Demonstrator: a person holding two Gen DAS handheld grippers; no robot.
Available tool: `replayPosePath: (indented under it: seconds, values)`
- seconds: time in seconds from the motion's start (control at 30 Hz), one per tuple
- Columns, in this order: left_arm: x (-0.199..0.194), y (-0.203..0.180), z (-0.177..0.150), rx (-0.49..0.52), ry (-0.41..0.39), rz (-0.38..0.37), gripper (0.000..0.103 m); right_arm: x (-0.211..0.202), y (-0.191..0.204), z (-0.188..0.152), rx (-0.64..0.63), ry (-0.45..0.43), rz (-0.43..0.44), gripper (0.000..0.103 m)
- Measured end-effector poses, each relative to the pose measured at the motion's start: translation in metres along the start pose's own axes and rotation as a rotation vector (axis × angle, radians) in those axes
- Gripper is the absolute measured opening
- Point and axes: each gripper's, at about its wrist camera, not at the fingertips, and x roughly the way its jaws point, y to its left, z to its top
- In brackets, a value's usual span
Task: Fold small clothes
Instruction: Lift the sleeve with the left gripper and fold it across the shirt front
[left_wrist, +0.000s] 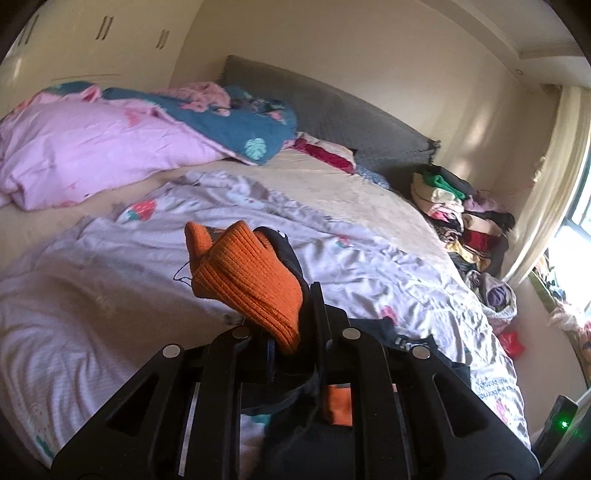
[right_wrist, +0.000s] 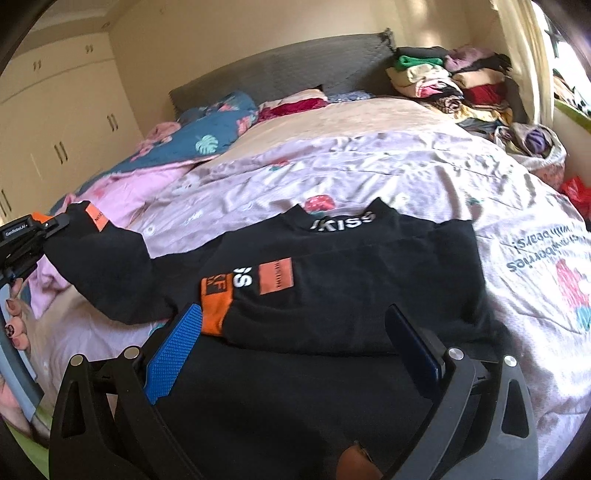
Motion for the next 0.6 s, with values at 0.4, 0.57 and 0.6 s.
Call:
replayPosePath:
  seconds: [0.4, 0.57, 0.6]
  values:
    - [0.006, -0.089, -0.013, 0.121, 0.008, -0.136, 0.008, -0.018, -0.056, -0.003, 0.122, -0.022, -0.017, 0.098]
    - [0.012, -0.117, -0.026, 0.166, 0.026, -0.193, 0.008, -0.026, -0.070, -0.003, 0.153, -0.048, -0.034, 0.098]
    - [0.014, -0.120, -0.028, 0.169, 0.030, -0.200, 0.008, -0.026, -0.072, -0.003, 0.158, -0.051, -0.038, 0.099]
